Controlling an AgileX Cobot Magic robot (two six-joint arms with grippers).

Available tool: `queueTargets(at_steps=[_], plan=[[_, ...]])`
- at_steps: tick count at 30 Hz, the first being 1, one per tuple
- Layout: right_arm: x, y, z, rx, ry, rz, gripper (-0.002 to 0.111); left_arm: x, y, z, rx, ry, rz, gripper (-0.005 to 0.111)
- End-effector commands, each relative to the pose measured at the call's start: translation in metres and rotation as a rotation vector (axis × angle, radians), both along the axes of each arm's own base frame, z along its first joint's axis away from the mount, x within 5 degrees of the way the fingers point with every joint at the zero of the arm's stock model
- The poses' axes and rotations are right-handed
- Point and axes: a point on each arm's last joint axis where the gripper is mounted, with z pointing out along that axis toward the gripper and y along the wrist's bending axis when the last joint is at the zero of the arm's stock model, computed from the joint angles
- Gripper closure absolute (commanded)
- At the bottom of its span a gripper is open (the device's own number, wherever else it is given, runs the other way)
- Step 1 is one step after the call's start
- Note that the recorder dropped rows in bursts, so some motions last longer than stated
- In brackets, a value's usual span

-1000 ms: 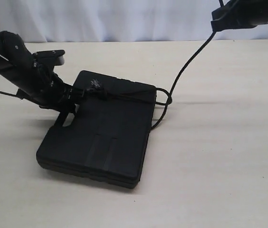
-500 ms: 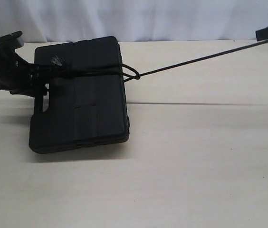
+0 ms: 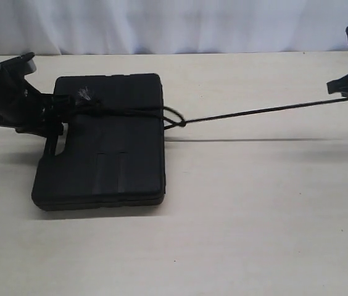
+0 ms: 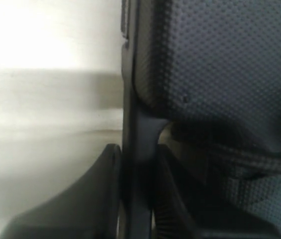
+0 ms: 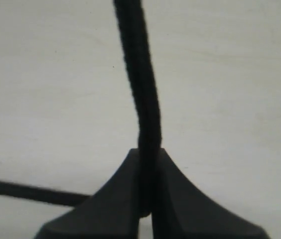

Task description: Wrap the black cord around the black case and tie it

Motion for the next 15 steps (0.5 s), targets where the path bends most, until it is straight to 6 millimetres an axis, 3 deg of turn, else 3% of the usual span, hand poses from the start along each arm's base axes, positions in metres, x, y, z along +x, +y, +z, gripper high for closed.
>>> queueTargets(at_steps=[1,10,15], plan=[[0.007,-0.03,-0.006,-0.113,-0.084,-0.085,0.104,0.007,0.018,-0.004,0.065,-0.071,0.055,0.107],[0.001,-0.064,-0.034,-0.046,-0.034,-0.241,0.104,0.012,0.011,-0.002,0.051,-0.113,0.085,0.107],[0.002,-0.064,-0.037,-0.043,-0.032,-0.246,0.104,0.016,-0.001,0.0,0.031,-0.148,0.101,0.107]])
